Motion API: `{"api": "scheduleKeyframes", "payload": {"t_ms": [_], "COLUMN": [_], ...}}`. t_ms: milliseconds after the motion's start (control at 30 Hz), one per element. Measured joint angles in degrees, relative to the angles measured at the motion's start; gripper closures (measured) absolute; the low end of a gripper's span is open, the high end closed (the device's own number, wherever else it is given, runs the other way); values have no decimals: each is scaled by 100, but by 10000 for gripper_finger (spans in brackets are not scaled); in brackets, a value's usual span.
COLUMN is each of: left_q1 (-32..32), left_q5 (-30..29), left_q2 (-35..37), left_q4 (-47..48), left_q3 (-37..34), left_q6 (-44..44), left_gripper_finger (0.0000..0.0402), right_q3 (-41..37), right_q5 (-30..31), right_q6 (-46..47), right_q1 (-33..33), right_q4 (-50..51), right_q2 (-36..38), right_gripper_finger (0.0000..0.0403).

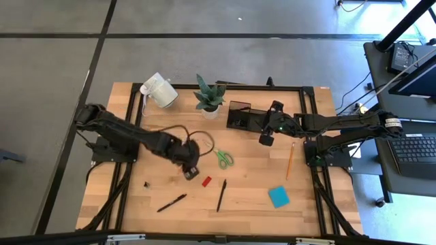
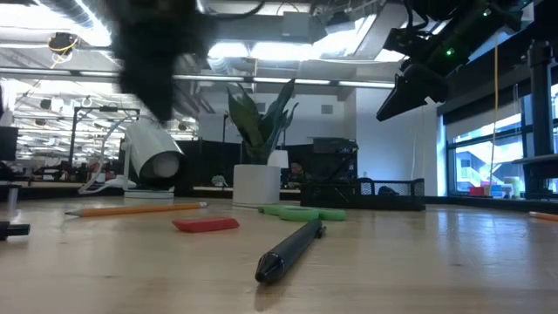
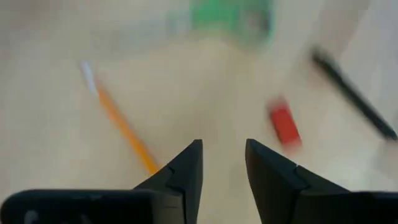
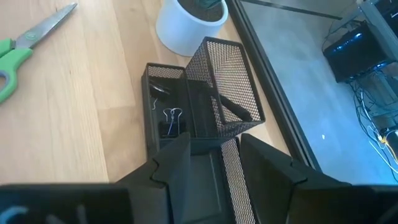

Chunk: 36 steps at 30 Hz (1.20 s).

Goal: Pick and place office supplies into organizer
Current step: Put the black binder clip into the desk organizer

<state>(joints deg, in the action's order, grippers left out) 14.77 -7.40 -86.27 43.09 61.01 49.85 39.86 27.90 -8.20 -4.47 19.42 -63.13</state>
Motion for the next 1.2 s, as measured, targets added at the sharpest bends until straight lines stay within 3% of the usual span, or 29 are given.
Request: {"api": "scheduleKeyframes", "payload": {"t_ms": [200, 433, 667, 867, 1200], "left_q1": [803, 1762, 2625, 3000, 3116], "left_q5": [1448, 1896, 1932, 1940, 2049], "left_q2": [-103, -117, -117, -131, -141], "left_q4": [1133, 1753, 1813, 1844, 1497], "left_q3": [-4, -7, -7, -158, -802], "left_q6": [2931, 5011, 6322, 7338, 7545], "left_gripper_finger": [307, 308, 284, 266, 269], "right_q3": [0, 0, 0, 0, 0], "right_q5": [0, -1, -61, -118, -118], "right_q6": [-127, -127, -412, -438, -433], "right_q1": [0, 0, -1, 0, -2], "right_q4": [-56, -109, -501, -627, -634], "right_q2": [0, 0, 0, 0, 0], "right_gripper_finger": [258, 258, 258, 258, 258]}}
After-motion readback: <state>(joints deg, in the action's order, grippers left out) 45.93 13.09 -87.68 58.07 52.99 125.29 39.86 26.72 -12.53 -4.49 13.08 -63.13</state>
